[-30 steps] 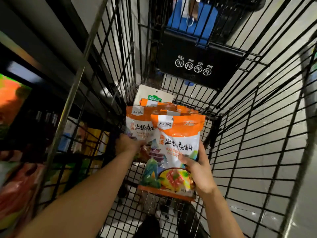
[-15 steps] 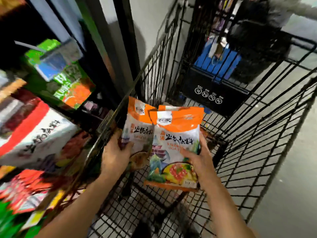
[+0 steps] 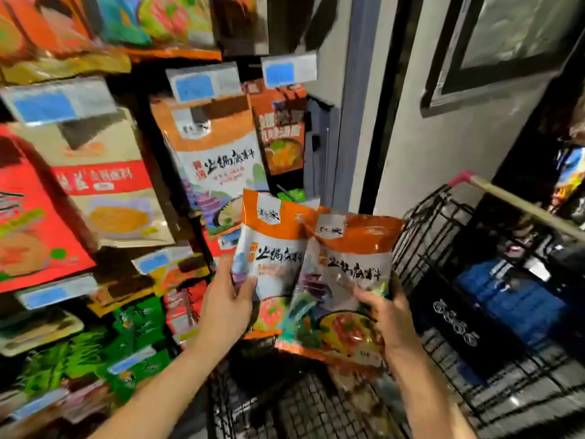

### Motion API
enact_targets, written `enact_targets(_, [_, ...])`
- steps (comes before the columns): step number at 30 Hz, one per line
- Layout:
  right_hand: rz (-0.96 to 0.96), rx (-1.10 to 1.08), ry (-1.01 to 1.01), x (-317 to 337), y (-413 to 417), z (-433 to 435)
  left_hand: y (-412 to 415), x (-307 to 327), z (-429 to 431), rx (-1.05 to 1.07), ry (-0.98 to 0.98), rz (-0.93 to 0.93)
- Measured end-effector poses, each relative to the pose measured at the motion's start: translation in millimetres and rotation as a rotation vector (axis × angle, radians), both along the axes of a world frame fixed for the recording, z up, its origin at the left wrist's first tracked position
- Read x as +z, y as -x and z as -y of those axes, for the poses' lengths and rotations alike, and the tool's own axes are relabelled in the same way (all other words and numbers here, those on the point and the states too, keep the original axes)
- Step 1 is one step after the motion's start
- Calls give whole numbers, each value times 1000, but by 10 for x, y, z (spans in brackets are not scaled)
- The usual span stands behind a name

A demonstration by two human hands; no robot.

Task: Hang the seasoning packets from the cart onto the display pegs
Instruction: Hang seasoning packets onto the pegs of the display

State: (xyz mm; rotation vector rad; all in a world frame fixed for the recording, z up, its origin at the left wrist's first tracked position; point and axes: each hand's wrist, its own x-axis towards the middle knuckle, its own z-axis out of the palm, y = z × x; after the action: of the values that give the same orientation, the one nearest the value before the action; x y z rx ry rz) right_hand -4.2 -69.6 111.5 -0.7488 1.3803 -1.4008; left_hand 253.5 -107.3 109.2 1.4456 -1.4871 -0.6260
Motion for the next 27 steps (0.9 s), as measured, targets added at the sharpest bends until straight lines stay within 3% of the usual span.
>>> enact_targets(9, [59, 70, 257, 978, -414, 169, -544, 1270, -143, -27, 366, 45])
enact_targets(13, [180, 114, 267, 1382, -359, 332, -622, 1605, 16, -37, 472, 42])
enact_targets(17, [267, 188, 309, 1670, -264, 566, -594, 2011, 226, 40, 501, 12])
enact_targets(23, [310, 223, 391, 2279, -135, 941, -419, 2686, 478, 142, 517, -201])
enact_targets(27, [349, 272, 424, 2598, -156, 1138, -452, 2906, 652, 227, 530, -106])
